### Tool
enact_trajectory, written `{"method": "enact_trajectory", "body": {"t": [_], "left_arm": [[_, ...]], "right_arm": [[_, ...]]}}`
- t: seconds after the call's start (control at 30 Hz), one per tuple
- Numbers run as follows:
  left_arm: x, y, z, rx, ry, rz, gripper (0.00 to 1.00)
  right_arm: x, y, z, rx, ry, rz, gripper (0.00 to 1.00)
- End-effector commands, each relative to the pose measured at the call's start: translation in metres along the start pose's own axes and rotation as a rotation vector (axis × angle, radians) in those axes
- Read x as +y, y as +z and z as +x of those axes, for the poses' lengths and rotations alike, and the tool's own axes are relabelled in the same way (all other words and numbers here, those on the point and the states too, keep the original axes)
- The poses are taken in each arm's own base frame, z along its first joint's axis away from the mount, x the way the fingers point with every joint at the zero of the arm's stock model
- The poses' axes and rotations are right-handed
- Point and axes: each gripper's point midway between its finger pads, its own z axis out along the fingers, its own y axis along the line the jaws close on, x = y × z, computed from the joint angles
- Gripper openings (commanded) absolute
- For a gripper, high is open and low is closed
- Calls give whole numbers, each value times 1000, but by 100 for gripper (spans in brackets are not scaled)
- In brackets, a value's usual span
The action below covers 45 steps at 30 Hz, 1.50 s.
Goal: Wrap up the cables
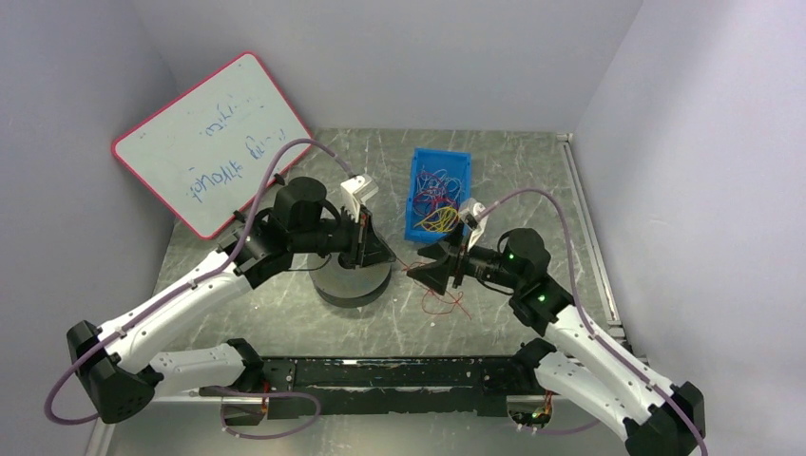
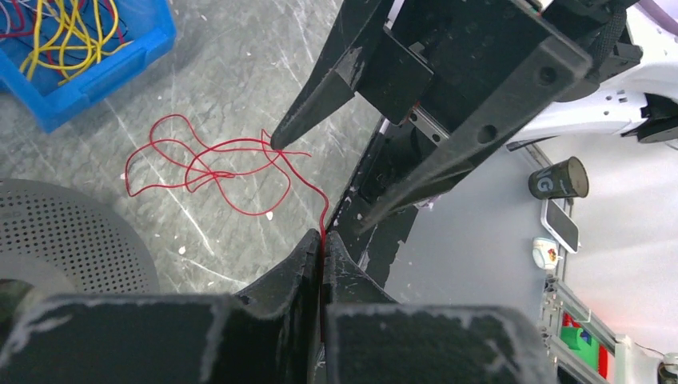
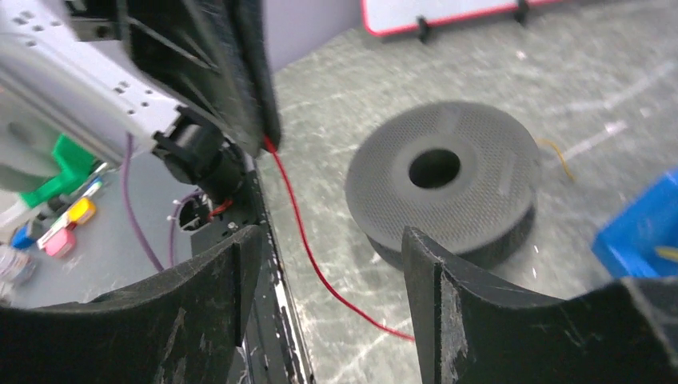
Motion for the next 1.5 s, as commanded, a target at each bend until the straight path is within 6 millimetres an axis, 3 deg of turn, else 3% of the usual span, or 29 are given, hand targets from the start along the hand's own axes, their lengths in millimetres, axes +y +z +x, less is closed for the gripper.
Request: {"method": "enact_trajectory", "body": {"t": [0.0,0.33,0.6,0.83,1.07,1.17,1.4,1.47], "left_arm": [[-6,-12,-4,1,47,-16,7],[-19,-27,-16,-31,64,-8,7],[-24,-34,-18,-43,71,-2,7],[-18,-31,-14,-31,61,-18,7],[-17,-30,-13,-33,62,-19,7],[-18,-29,-12,-35,62,-12,7],[-19,-34,-17,-71,73,-17,7],[-23,-36,-20,-93,82,-2,14]], "right_arm": [[40,10,-22,-95,-170,-252,67],[38,28,10,-12,-201,-262,60],[27,25,27,15,-168,-205,42],[25,19,30,8,-156,-178,30],[24,14,25,-11,-154,-148,16],[26,12,19,-32,-159,-142,0],[17,4,-9,-103,-175,-26,0],[17,0,-24,-132,-196,3,0]]}}
